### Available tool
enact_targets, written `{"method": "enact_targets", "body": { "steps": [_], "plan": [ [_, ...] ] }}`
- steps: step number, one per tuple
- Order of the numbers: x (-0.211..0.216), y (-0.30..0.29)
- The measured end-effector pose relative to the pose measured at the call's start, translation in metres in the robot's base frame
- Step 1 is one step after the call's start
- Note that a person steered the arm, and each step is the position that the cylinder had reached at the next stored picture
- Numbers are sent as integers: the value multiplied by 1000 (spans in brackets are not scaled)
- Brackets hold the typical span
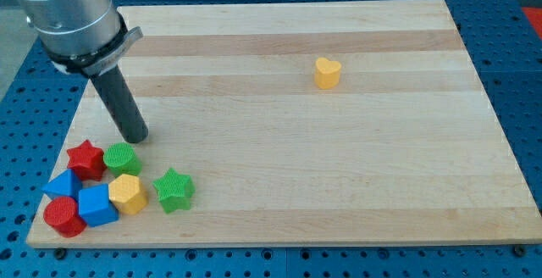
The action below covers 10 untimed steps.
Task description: Move the yellow heart above the yellow hexagon
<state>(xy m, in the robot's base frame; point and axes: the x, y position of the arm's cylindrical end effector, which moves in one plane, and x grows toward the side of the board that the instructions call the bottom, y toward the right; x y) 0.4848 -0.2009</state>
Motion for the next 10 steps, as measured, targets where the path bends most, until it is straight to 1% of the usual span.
{"method": "enact_targets", "body": {
  "steps": [1, 2, 3, 4, 5, 6, 7, 8, 9, 10],
  "plan": [
    [19, 0],
    [27, 0],
    [26, 0],
    [5, 27],
    [-20, 105],
    [-27, 201],
    [-51, 283],
    [-99, 319],
    [-131, 315],
    [-127, 264]
  ]
}}
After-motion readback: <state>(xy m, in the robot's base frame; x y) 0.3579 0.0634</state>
